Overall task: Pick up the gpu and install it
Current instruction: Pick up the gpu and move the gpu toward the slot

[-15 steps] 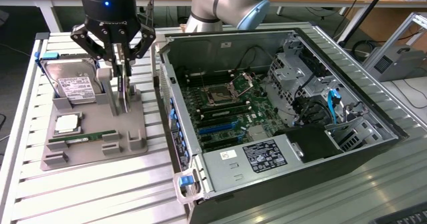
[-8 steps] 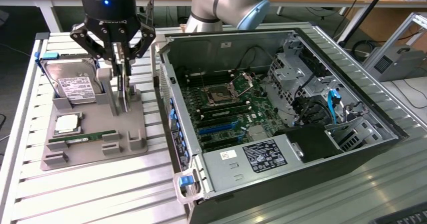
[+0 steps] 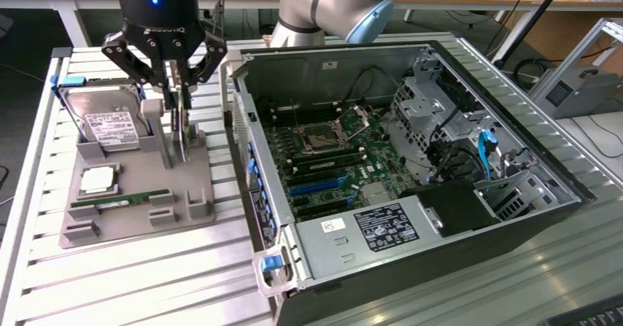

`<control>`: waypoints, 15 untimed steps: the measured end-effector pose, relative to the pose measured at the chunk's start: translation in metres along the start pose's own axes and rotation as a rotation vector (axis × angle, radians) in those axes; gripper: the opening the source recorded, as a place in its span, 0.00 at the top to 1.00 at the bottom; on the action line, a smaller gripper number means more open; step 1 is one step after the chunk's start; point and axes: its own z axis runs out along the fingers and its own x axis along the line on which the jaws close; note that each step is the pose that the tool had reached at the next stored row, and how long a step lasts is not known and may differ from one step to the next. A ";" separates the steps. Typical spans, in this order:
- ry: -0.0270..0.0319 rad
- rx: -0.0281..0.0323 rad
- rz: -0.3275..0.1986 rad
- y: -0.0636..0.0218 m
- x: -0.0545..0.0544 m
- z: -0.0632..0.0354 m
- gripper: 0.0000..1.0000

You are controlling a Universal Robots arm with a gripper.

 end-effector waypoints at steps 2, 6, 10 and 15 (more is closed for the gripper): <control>0.0000 0.0000 0.000 0.0000 0.000 -0.0006 0.73; 0.0000 -0.0001 0.000 -0.0001 0.000 -0.0017 0.73; 0.0000 -0.0001 0.000 -0.0001 0.000 -0.0027 0.73; 0.0000 0.0000 0.000 -0.0002 0.000 -0.0043 0.73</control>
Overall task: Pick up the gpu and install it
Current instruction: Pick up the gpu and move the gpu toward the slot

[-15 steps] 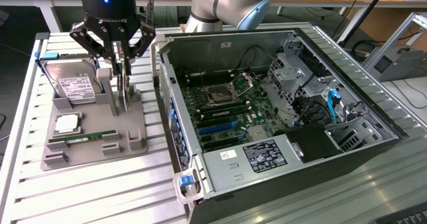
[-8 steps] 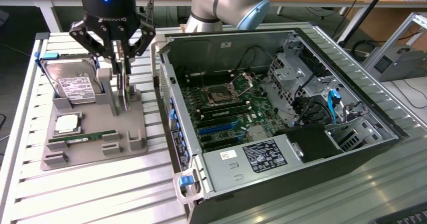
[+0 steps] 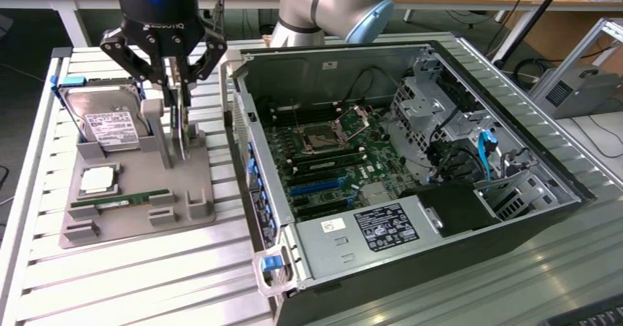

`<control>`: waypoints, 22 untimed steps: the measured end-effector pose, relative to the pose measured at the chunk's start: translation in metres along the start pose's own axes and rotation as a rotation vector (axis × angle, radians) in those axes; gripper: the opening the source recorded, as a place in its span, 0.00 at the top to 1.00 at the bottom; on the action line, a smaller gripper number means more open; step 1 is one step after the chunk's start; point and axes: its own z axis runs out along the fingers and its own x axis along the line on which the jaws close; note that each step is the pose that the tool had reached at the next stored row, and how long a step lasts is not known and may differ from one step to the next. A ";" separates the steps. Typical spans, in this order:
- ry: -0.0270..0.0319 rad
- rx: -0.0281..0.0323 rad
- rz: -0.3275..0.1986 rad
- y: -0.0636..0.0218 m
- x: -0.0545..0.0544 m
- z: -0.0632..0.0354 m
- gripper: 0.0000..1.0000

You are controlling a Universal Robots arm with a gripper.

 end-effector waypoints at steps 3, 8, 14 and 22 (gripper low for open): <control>0.0001 0.0001 0.000 -0.0001 0.000 -0.0012 0.73; 0.0000 0.0000 0.000 -0.0002 0.000 -0.0027 0.73; 0.0001 0.0000 0.000 -0.0004 0.000 -0.0048 0.73; 0.0000 0.0000 0.000 -0.0004 0.000 -0.0070 0.73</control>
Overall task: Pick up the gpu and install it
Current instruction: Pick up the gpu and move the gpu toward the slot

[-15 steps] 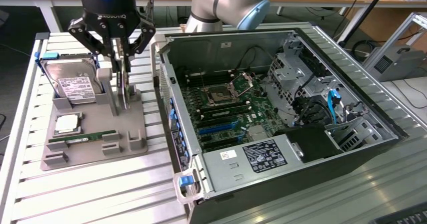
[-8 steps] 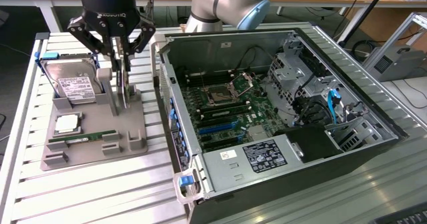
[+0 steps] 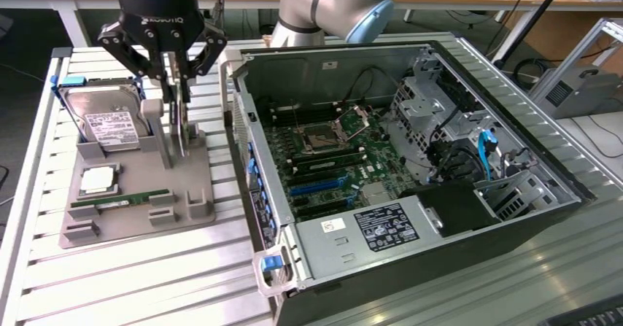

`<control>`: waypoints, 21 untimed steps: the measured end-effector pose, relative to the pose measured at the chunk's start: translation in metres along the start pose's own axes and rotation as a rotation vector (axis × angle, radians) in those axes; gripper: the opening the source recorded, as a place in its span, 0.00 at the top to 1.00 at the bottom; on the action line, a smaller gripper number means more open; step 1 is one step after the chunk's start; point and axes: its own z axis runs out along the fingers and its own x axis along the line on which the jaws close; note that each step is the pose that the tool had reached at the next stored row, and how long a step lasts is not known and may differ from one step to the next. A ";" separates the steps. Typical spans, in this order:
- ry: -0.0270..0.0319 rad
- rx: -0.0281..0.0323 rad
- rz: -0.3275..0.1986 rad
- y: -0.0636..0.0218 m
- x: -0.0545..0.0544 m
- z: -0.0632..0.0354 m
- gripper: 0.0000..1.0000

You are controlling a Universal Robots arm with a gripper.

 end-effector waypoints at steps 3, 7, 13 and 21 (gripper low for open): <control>0.0000 0.0000 0.000 0.0000 0.000 -0.0011 0.73; 0.0000 0.0000 0.000 -0.0001 0.000 -0.0023 0.73; 0.0000 0.0000 0.000 -0.0001 0.000 -0.0037 0.73; 0.0000 0.0000 0.000 -0.0002 0.000 -0.0059 0.73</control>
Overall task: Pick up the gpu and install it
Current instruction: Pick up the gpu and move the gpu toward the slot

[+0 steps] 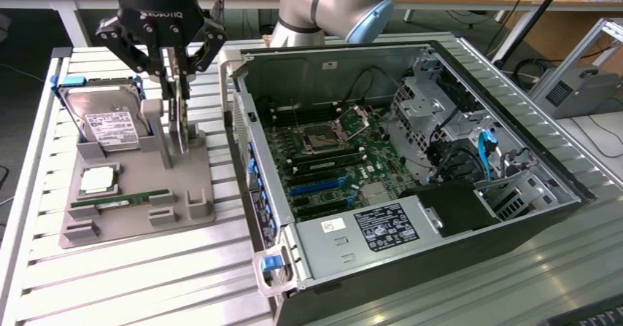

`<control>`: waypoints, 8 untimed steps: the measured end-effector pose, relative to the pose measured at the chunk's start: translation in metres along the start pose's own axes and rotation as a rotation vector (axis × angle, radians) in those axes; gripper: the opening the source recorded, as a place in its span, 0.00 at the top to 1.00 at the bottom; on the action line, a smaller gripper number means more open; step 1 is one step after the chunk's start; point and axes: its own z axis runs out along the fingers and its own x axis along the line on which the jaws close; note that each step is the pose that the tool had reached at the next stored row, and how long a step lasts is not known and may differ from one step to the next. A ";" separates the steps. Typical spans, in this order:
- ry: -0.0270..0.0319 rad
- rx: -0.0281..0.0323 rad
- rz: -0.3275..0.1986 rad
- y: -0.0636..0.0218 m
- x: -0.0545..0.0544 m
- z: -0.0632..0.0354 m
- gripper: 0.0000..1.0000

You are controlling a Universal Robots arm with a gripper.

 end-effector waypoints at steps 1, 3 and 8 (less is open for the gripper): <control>0.0000 0.0000 0.000 0.0000 0.000 -0.0002 0.73; 0.0000 -0.0001 0.000 0.0000 0.000 -0.0005 0.73; 0.0000 0.0000 0.000 -0.0001 0.000 -0.0019 0.73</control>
